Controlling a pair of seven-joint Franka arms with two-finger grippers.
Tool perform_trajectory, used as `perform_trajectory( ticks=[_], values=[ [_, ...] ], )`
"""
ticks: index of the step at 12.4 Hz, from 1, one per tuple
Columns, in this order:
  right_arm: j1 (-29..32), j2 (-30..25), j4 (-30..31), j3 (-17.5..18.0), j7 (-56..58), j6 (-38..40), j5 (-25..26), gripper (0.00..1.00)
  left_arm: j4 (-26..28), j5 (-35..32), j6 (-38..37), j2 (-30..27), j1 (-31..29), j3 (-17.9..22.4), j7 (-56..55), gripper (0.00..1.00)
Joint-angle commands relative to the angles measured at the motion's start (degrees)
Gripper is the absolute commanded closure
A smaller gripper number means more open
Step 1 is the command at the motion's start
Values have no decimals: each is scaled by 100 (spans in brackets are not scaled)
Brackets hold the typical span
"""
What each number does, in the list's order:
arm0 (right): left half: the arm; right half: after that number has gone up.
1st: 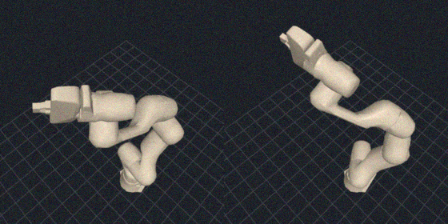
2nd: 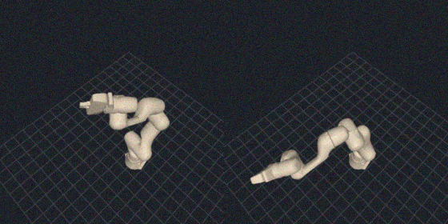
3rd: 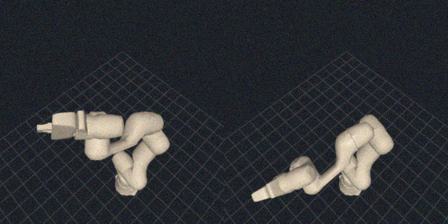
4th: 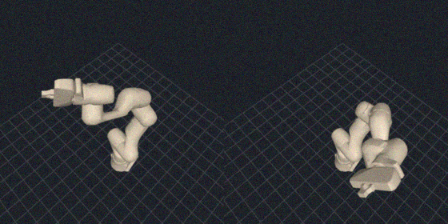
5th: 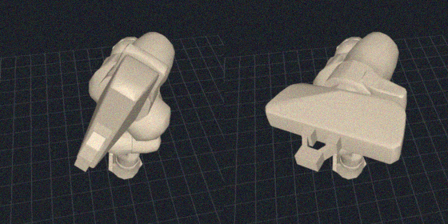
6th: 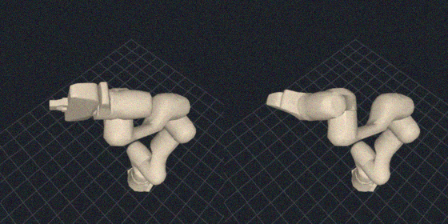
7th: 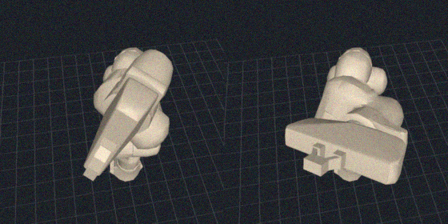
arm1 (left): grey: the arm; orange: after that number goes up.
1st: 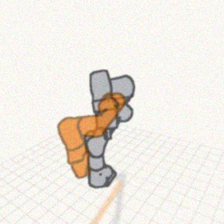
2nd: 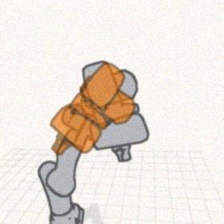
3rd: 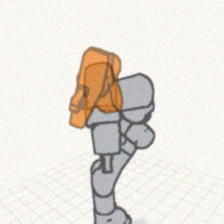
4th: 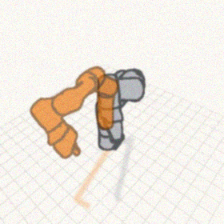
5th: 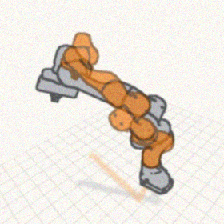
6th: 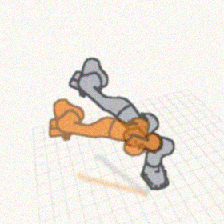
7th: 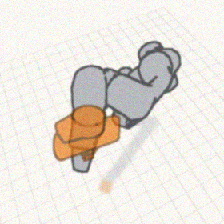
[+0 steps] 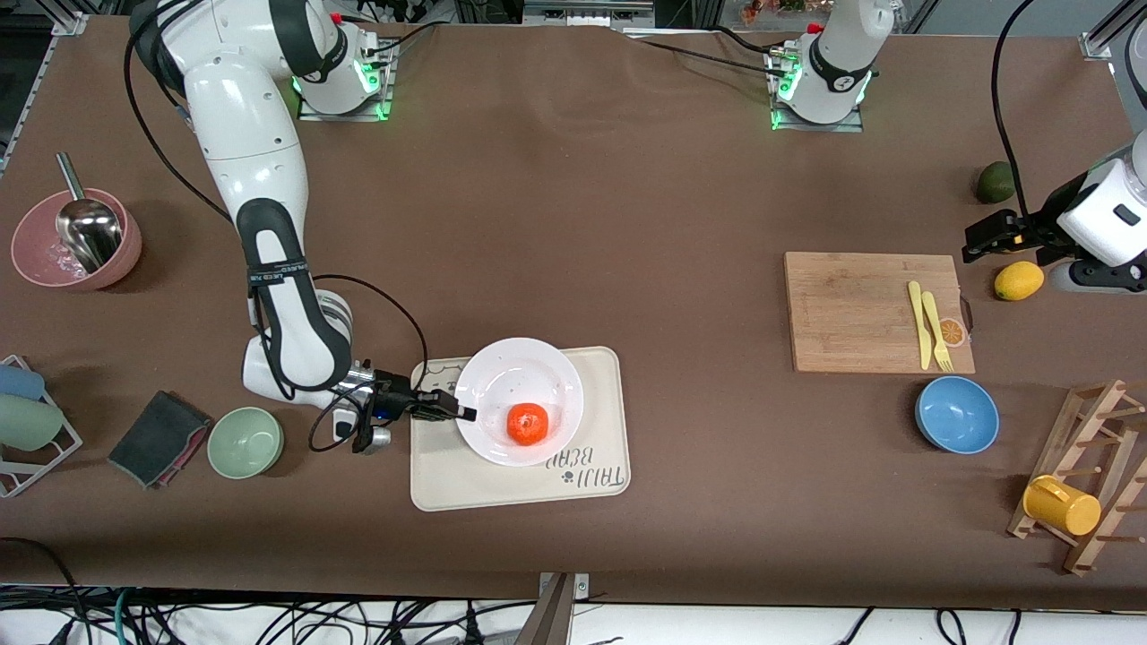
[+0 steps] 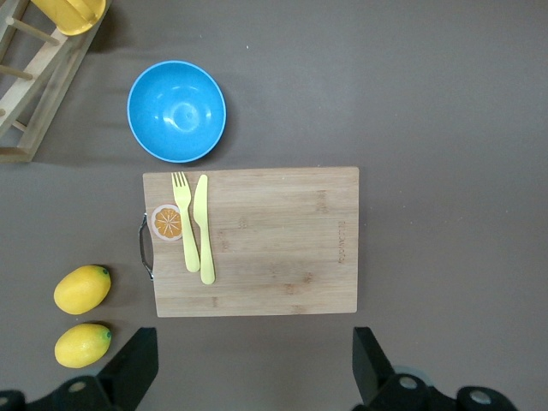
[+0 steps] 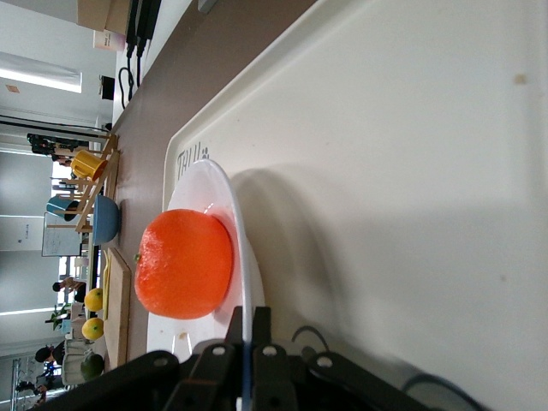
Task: Place orange and plate with both arms
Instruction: 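Lower the plate onto the tray and open the right gripper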
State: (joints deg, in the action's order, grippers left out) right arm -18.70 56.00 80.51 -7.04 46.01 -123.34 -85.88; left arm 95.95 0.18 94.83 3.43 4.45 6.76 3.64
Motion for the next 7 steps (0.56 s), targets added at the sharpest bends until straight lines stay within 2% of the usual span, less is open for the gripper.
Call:
perform_trajectory(
  ticks=[1,2,4,7],
  values=[
    [24,113,-158,-8,31,30,36,37,-42,-71,-35,-9,-5,1,93,0],
    [24,96,-158,-8,40,21,36,0,-42,-71,-35,-9,-5,1,93,0],
    [42,69,-176,-52,-4,38,62,0,-42,-71,-35,-9,-5,1,93,0],
    [86,-27,-220,-332,-83,466,650,0,-42,-71,-44,-9,-5,1,93,0]
  ],
)
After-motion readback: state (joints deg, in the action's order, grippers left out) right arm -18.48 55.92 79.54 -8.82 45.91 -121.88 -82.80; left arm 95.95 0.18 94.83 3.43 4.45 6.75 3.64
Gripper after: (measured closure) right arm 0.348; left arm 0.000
